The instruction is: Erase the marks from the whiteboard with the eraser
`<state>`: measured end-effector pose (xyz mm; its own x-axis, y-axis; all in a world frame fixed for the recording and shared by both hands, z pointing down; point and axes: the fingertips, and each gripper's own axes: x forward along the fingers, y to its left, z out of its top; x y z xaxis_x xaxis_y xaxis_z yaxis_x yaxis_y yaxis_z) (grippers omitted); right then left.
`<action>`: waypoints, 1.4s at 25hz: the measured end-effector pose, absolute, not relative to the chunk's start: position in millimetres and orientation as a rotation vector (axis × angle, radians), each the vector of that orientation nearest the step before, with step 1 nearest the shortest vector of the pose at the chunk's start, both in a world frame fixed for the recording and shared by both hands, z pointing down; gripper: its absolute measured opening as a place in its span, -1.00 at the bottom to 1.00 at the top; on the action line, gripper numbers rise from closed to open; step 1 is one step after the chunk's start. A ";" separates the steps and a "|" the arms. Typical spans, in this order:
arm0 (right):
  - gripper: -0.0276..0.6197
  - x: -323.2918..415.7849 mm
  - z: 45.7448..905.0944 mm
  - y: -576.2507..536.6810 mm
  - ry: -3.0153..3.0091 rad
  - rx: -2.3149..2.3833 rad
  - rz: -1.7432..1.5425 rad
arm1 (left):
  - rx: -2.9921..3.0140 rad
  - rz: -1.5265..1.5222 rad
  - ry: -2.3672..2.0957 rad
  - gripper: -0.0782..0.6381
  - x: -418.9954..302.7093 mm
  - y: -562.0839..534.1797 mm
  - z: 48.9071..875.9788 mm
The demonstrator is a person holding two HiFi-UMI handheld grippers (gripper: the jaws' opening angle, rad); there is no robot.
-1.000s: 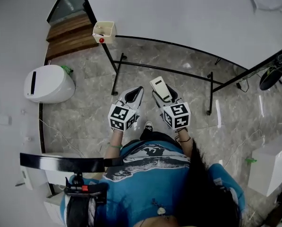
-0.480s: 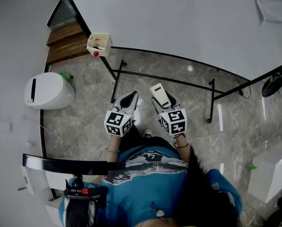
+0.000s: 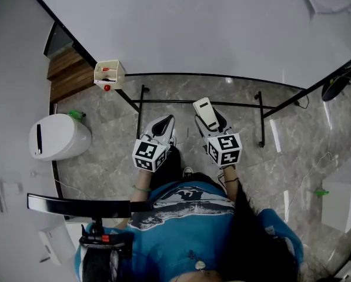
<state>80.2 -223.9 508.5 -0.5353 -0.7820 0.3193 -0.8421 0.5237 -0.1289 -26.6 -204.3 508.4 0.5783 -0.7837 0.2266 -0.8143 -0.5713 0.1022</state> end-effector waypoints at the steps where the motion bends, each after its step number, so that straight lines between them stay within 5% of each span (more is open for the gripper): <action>1: -0.10 78.7 501.6 -231.4 -2.556 1.389 0.384 | 2.624 0.230 -1.330 -0.77 -28.9 -211.4 507.0; 16: -0.10 58.9 354.3 -375.3 -2.610 1.650 -0.067 | 2.734 0.237 -1.154 -0.77 -61.6 -322.4 487.7; 26: -0.10 178.5 210.3 -417.9 -2.405 2.145 -0.513 | 2.766 0.244 -1.103 -0.77 -59.7 -342.9 481.5; 35: -0.10 219.5 192.8 -427.7 -2.303 2.314 -0.617 | 2.751 0.238 -1.121 -0.77 -64.3 -344.3 484.8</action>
<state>219.5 -427.7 192.8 -0.0216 -0.9242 -0.3812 -0.9911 -0.0303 0.1299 -64.3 -344.3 484.8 0.7063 -0.6770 0.2068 -0.7026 -0.7060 0.0888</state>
